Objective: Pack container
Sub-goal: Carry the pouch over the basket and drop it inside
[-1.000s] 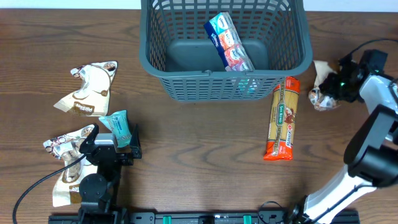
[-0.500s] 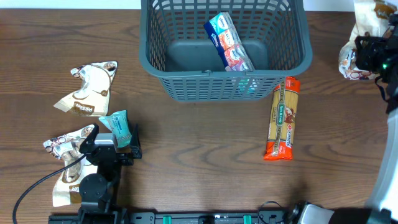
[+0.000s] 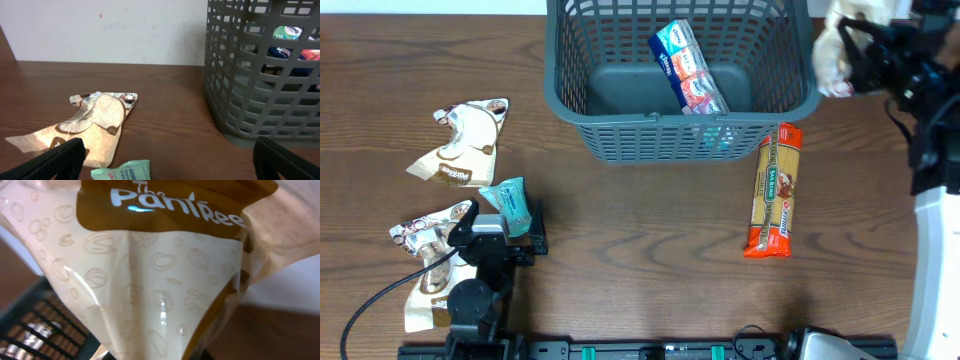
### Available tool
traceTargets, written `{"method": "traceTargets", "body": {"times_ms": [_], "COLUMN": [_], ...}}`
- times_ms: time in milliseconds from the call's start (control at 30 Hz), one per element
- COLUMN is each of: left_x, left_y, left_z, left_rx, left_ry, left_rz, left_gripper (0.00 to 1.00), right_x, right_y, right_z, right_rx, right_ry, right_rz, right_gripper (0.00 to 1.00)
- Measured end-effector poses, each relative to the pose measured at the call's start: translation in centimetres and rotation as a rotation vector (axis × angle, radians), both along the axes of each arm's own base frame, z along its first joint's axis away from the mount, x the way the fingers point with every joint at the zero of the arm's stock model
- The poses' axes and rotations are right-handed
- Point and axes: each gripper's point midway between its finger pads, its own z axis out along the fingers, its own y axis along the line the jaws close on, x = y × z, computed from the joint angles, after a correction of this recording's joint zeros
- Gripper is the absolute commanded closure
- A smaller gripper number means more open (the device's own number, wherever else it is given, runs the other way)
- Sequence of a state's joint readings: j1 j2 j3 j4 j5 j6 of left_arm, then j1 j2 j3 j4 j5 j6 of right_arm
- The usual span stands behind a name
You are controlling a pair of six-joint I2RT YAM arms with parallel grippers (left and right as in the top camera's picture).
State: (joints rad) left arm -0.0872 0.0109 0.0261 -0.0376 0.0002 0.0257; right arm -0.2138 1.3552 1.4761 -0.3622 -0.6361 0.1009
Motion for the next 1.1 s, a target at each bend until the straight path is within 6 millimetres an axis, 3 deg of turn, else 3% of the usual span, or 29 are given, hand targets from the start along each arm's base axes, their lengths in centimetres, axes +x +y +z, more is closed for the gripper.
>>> {"method": "traceTargets", "body": {"times_ms": [133,267,433,633,733,933,1033,1100], "left_x": [0.0,0.0,0.0,0.0,0.0,0.0,0.0,0.0], "left_y": [0.0,0.0,0.0,0.0,0.0,0.0,0.0,0.0], "left_z": [0.0,0.0,0.0,0.0,0.0,0.0,0.0,0.0], "left_rx": [0.0,0.0,0.0,0.0,0.0,0.0,0.0,0.0], "left_ry": [0.0,0.0,0.0,0.0,0.0,0.0,0.0,0.0], "left_rz": [0.0,0.0,0.0,0.0,0.0,0.0,0.0,0.0], "left_gripper": [0.02,0.01,0.01,0.01,0.01,0.01,0.01,0.01], "right_x": [1.2,2.6,4.8,5.9,5.6,4.9,4.7,4.7], "right_y": [3.4,5.7,8.3,11.6,12.5,12.3,11.9,11.8], "right_z": [0.4,-1.7,-7.3,-12.9,-14.7,-16.9,-17.6,-17.6], "right_rx": [0.033,0.065,0.091,0.098,0.089,0.028,-0.005,-0.018], "right_ry": [-0.031,0.03,0.183,0.331,0.391,0.464,0.482,0.478], "right_rz": [0.082,0.133,0.185,0.243,0.248,0.212,0.195,0.192], "right_gripper": [0.98,0.99,0.98,0.98,0.98,0.98,0.79,0.39]}}
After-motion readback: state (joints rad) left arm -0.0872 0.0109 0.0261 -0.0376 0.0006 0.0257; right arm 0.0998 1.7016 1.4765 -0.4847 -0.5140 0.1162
